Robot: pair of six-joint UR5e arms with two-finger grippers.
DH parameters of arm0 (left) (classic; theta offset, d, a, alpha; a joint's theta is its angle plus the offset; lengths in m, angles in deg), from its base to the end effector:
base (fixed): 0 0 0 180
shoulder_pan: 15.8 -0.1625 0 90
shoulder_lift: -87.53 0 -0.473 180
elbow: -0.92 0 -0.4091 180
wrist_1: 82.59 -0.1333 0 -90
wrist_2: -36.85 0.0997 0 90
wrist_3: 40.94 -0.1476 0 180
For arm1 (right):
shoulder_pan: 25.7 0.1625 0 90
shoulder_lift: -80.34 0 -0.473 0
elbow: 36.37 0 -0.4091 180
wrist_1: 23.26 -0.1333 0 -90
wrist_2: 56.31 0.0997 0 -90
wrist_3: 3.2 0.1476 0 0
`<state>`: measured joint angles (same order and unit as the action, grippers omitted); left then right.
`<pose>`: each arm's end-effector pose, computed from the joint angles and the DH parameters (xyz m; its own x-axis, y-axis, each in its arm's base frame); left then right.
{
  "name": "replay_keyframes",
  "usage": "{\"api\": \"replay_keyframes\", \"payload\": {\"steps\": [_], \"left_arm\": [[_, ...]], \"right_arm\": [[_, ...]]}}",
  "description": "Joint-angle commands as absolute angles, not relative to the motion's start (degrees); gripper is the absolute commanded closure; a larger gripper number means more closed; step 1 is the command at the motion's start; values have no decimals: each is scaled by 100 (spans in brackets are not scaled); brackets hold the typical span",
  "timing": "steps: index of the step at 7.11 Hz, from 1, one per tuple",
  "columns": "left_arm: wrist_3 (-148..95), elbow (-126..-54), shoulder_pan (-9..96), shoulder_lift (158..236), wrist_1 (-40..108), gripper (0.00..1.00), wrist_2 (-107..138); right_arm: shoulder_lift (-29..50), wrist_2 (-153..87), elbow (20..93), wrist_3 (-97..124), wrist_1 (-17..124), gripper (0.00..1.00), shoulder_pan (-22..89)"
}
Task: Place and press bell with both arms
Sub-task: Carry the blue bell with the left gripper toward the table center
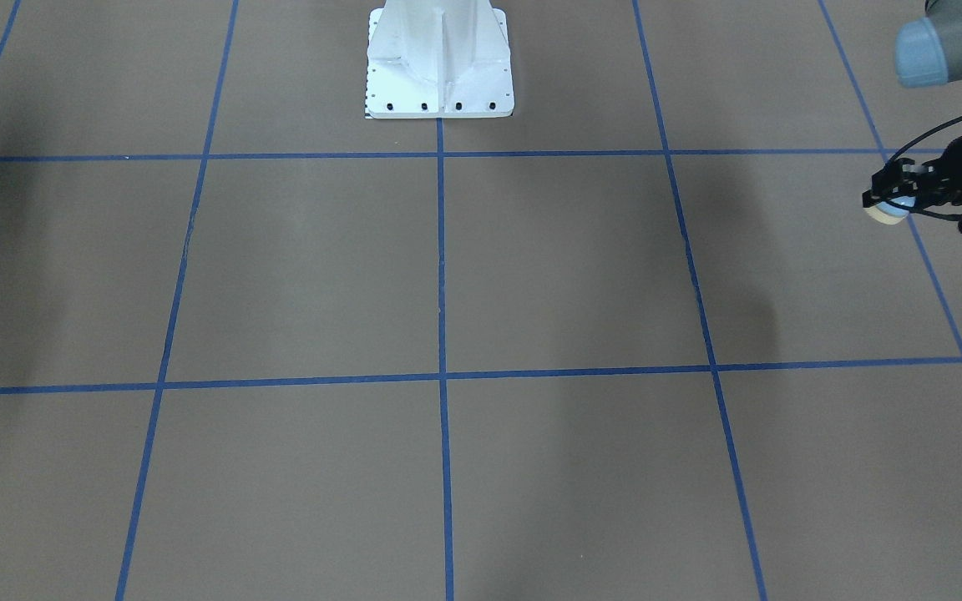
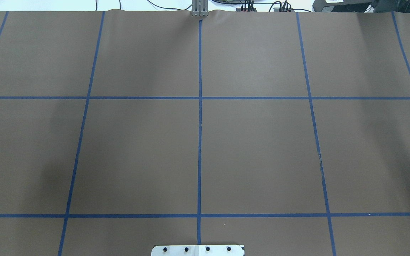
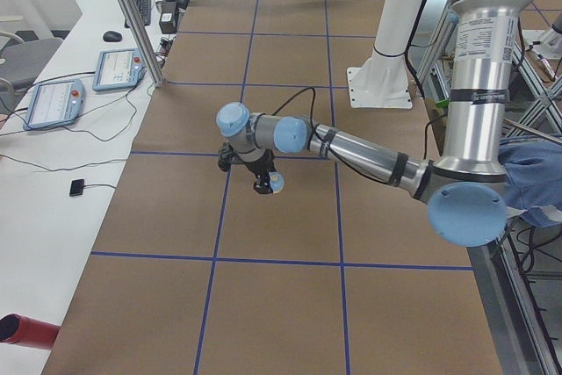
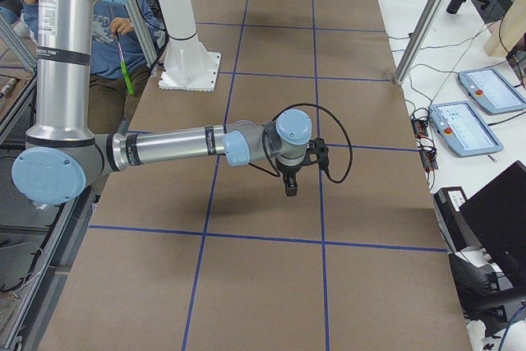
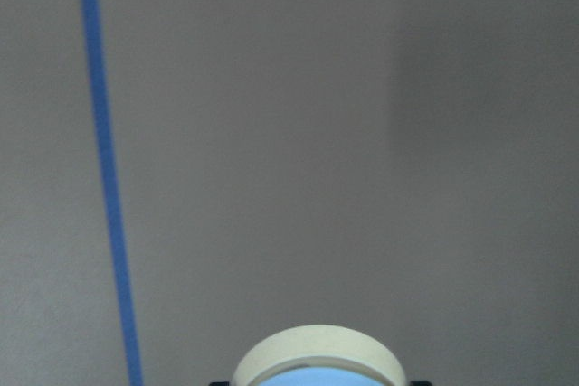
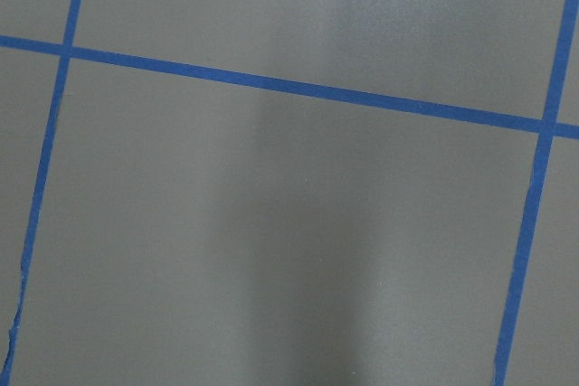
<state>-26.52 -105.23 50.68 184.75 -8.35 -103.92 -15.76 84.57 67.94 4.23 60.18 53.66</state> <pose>0.2006 -0.5084 0.5488 0.6205 0.1092 -0.7766 -0.2489 0.9665 -0.0629 -0.0692 -0.4701 0.6390 0.6018 -0.1854 0.7769 0.1016 0.9826 0.1558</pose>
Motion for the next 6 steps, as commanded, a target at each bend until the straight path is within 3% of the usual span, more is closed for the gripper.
{"api": "replay_keyframes", "payload": {"steps": [1, 4, 6], "left_arm": [[-1340, -10046, 4040, 20162, -1043, 100, -10264], [-167, -7185, 2922, 23352, -930, 100, -10150], [262, -6381, 2527, 23597, 206, 100, -9914]], "right_arm": [[-1573, 8423, 6795, 418, 6015, 1, 5358], [-1520, 8405, 6804, 427, 6015, 1, 5331], [-1485, 8414, 6813, 592, 6015, 1, 5235]]}}
